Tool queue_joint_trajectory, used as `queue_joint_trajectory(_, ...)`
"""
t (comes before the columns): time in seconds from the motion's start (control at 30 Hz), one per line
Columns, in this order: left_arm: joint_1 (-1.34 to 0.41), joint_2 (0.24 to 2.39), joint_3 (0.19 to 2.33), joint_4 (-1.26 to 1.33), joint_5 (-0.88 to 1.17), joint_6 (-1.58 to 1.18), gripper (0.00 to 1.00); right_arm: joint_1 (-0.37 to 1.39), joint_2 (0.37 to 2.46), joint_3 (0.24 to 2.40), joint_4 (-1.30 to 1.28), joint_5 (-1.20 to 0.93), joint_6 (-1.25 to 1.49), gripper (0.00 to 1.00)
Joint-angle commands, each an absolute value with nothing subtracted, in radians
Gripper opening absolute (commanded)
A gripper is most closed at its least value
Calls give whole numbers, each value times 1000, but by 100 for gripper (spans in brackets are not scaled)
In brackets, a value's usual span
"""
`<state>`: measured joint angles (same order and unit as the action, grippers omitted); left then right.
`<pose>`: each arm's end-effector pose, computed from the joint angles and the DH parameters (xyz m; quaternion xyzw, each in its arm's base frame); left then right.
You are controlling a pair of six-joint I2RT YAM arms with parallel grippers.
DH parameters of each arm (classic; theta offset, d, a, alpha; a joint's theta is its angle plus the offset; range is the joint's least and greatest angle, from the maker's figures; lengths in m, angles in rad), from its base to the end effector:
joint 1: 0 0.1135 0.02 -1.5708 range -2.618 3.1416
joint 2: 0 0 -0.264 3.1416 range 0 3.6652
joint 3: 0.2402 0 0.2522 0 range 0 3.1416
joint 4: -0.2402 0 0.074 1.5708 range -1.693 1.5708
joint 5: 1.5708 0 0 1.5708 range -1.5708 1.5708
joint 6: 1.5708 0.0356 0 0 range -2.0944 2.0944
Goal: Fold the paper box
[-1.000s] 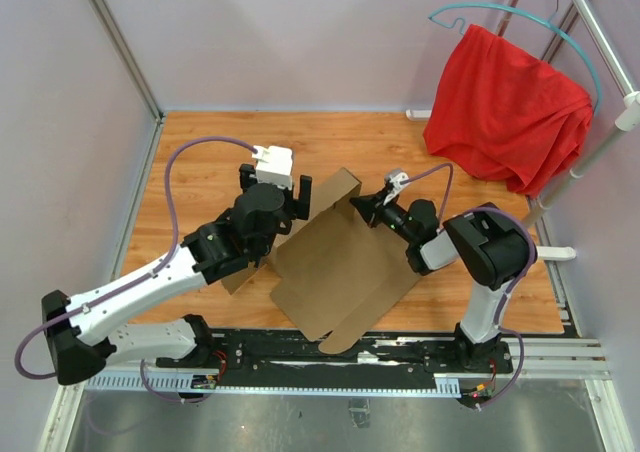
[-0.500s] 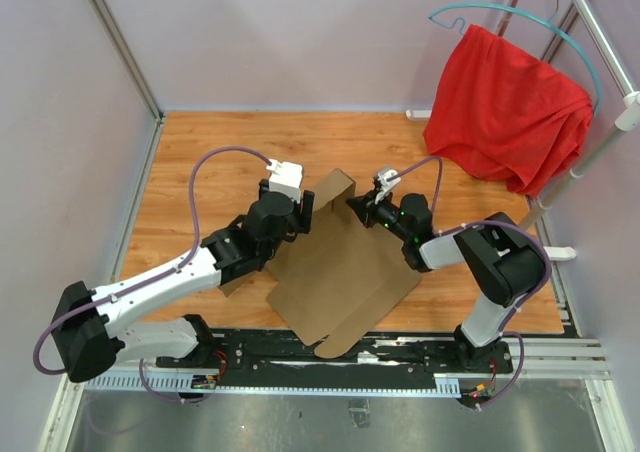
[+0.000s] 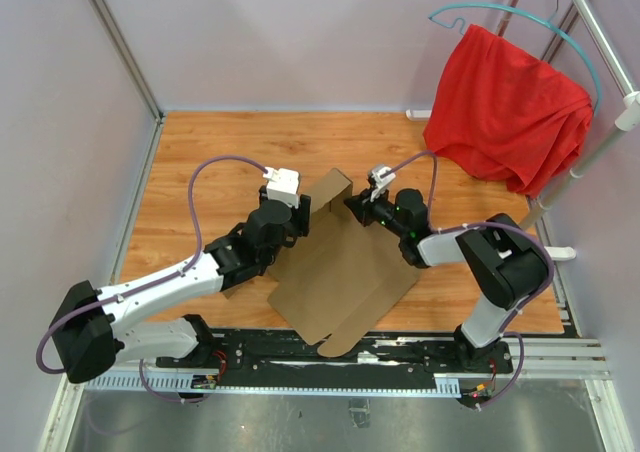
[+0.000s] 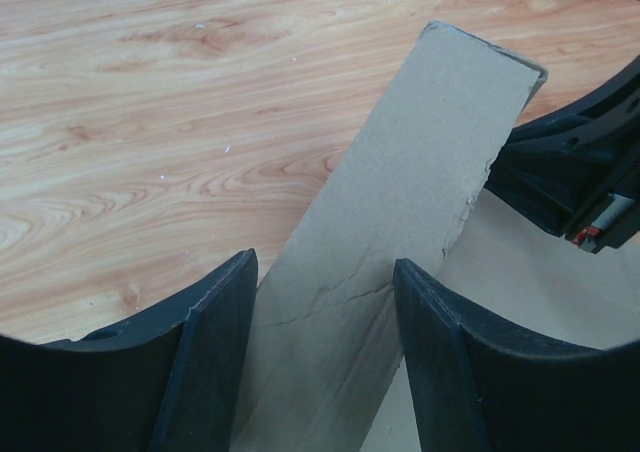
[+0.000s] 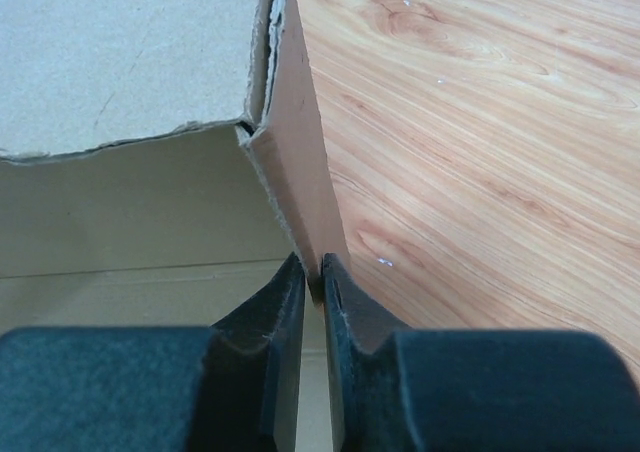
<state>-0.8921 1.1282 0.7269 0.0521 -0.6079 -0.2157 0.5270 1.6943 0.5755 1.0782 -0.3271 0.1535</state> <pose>0.1746 -0.1841 0.2763 0.0974 0.7943 -0.0793 0.5944 0.2718 0.1714 0.1770 -0.2429 0.6784 0.3388 0.6050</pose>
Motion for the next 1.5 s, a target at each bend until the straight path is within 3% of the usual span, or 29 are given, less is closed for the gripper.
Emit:
queue_joint_trajectory(0.0,-888,1108,711,50,-581,-239,61,540,1742,609,999,-373,146,15)
queue_joint_trajectory(0.3,-889,1096,731,26,-550,-236,59,543,1850,619,1164,-382,175,34)
queue_joint_trajectory(0.63,-888,1105,742,24,-532,-229,58,570,1910,602,1354,-293,202,36)
queue_joint_trajectory(0.9,-889,1112,754,19,-515,-227,57,609,1901,643,1282,-223,213,25)
queue_joint_trajectory(1.07,-889,1111,758,10,-512,-227,57,643,1906,669,1253,-125,233,1)
queue_joint_trajectory(1.47,-888,1098,751,-3,-528,-230,56,730,1856,655,1174,145,205,1)
